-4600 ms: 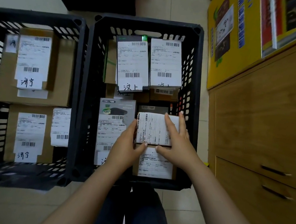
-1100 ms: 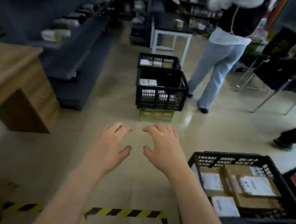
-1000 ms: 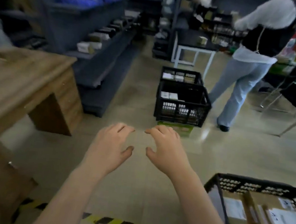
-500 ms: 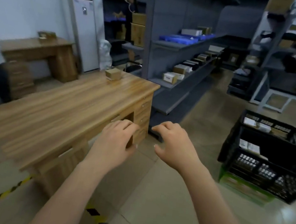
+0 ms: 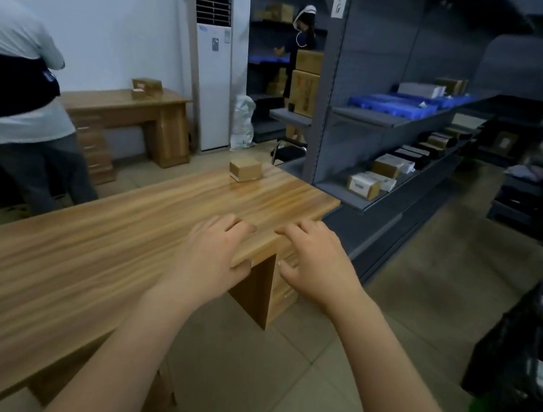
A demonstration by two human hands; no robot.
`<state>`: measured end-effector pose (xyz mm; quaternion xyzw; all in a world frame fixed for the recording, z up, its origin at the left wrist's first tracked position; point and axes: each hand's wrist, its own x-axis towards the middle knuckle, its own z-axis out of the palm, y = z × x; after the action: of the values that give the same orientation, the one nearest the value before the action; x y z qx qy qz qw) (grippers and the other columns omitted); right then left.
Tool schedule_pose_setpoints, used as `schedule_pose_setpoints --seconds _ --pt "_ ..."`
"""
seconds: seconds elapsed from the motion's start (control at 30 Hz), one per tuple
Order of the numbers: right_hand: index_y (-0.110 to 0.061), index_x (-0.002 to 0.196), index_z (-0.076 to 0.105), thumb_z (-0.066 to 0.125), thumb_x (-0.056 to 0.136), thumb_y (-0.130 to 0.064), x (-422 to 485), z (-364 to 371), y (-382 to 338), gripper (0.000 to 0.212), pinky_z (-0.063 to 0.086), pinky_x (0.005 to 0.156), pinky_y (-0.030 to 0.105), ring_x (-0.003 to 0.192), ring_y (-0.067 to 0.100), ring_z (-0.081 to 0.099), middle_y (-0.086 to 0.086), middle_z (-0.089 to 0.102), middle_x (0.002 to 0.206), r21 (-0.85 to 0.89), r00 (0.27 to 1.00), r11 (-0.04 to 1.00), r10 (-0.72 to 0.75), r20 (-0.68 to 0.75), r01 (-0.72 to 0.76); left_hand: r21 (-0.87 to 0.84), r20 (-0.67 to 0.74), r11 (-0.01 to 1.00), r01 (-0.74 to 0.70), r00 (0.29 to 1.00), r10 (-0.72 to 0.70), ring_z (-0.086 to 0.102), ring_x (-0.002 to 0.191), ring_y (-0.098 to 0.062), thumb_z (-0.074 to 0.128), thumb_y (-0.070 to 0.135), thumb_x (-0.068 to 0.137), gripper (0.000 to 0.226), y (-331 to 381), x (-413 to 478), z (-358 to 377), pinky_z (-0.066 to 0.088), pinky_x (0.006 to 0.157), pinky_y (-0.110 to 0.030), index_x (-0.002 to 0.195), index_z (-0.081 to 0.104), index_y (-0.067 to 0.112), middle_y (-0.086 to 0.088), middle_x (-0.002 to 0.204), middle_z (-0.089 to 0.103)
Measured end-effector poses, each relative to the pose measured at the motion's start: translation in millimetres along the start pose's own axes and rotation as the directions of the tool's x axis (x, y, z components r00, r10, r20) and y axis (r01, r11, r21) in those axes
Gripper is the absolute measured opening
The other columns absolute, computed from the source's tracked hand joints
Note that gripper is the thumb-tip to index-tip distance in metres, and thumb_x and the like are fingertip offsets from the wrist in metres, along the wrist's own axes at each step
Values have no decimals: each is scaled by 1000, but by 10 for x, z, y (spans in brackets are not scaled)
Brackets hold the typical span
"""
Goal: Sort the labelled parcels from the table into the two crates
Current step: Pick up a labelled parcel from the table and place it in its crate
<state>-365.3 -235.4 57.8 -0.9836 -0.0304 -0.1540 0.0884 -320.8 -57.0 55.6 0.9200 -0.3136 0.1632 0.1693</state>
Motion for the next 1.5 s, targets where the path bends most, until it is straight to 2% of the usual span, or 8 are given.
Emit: schedule_pose_setpoints --seconds 0.17,0.47,0.6,0.97,1.1,1.3,1.5 --pt "-27 138 46 62 88 -27 781 137 540 52 33 104 34 120 19 44 -4 50 127 -16 1000 1000 -26 10 26 -14 -2 1000 -9 1000 9 46 120 -12 63 39 87 49 -146 876 320 39 98 -31 134 48 32 13 129 49" --pt "-25 138 47 60 89 -29 1887 541 1219 51 35 102 33 119 20 44 -2 50 126 -10 999 1000 -8 42 8 -5 34 1000 -22 999 22 47 117 -13 62 39 88 47 -604 2024 878 37 96 -30 132 51 27 10 128 50" --pt "-25 138 47 62 87 -29 2499 756 1431 53 37 101 34 117 20 44 -2 50 124 -12 999 1000 -6 38 6 -4 23 1000 -15 1000 15 49 115 -15 64 36 88 46 -899 2569 1121 36 89 -27 131 52 26 9 127 51" --pt "-23 135 49 59 88 -26 4118 1289 1894 48 34 103 34 118 21 44 -1 51 126 -18 999 999 27 35 -27 55 74 991 -125 990 121 53 111 -19 65 40 82 46 -1782 4200 1693 42 88 -33 124 55 24 7 118 56" --pt "-22 135 48 59 89 -26 4576 1477 2127 47 36 103 36 119 22 43 0 50 128 -26 995 999 22 94 -19 54 94 995 -87 992 82 55 105 -22 65 40 82 41 -2039 4622 1912 46 83 -36 118 58 21 4 114 58" --pt "-21 132 49 59 89 -30 5325 1865 2637 45 37 99 35 118 22 44 0 50 126 7 987 1000 -7 160 6 59 142 998 24 989 -32 47 116 -16 60 42 87 46 -2365 5158 2375 41 96 -31 129 49 27 8 124 51" --pt "-22 126 51 59 89 -32 6221 2287 3169 39 38 94 35 113 23 45 -1 50 124 80 959 990 -132 251 116 47 156 974 220 962 -224 44 123 -13 60 42 88 50 -2619 5785 2871 37 100 -29 135 45 32 10 134 47"
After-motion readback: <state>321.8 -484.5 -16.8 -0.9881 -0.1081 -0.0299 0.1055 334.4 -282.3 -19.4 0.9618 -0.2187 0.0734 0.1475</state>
